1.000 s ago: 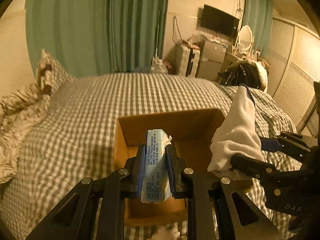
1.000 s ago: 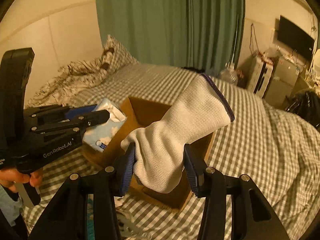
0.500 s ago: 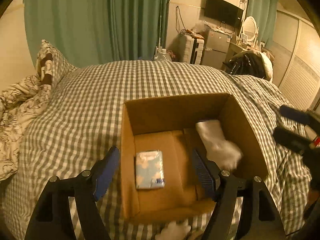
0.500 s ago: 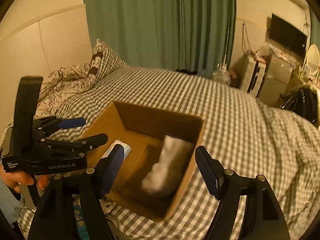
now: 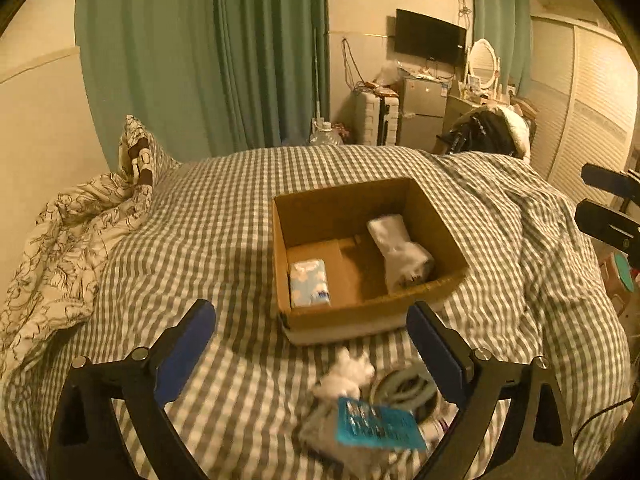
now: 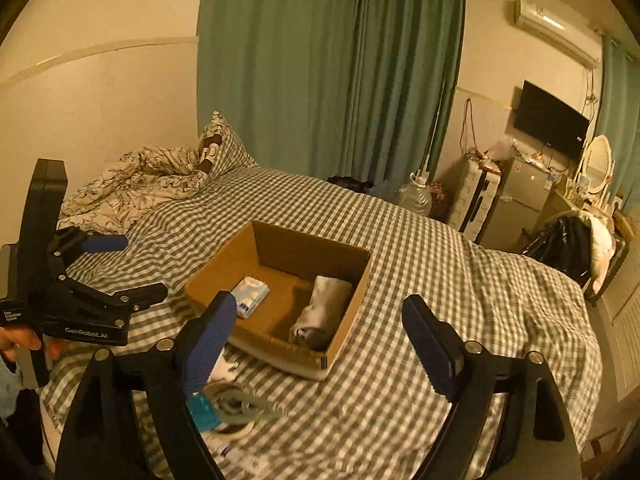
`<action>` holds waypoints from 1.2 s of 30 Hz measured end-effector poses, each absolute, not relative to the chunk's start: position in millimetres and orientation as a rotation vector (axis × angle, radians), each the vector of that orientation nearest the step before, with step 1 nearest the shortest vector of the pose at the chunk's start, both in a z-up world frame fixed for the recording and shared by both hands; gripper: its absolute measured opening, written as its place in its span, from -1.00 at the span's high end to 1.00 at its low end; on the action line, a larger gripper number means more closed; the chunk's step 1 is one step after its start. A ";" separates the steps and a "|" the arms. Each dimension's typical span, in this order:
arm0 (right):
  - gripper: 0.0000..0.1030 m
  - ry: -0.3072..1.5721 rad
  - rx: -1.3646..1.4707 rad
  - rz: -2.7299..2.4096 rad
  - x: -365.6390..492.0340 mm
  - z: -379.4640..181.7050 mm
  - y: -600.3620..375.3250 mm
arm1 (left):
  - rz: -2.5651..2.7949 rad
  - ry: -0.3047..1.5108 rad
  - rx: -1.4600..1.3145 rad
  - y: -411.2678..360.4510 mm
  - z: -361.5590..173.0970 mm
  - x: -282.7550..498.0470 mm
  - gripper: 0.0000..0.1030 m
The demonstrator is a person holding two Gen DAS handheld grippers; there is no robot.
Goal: Organize objects
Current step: 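Carry the tissue packet and sock into the box and open both tools, then grasp the blue blister pack with the left tool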
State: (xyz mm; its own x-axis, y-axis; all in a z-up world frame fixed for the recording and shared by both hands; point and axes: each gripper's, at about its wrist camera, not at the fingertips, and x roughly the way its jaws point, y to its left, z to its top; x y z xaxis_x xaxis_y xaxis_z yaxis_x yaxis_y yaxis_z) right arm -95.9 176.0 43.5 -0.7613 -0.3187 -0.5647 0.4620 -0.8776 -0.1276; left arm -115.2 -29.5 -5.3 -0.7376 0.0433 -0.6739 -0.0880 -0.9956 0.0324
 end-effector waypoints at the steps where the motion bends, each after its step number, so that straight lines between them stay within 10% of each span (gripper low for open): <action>1: -0.68 0.373 0.761 -2.587 -90.8 43.6 176.8 | 2.864 0.097 -1.109 -27.5 -5.8 -110.2 -0.94; 27: -0.73 0.270 1.162 -2.540 -58.9 -114.2 189.0 | 2.756 0.089 -1.359 6.8 -148.7 -80.7 -0.98; 31: -0.73 0.257 1.199 -2.530 -63.2 -125.7 189.6 | 2.721 0.071 -1.333 10.9 -151.8 -83.1 -0.68; 36: -0.73 0.246 1.220 -2.524 -61.6 -131.4 189.0 | 2.691 0.109 -1.264 15.4 -142.5 -80.1 0.19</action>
State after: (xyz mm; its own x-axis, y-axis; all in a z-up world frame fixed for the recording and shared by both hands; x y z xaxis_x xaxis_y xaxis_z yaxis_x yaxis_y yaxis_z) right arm -61.7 189.0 -131.4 -0.5809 -0.2146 -0.7852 0.3624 -0.9319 -0.0134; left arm -80.1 15.4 -142.5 -0.6277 0.1187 -0.7693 -0.1805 -0.9836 -0.0045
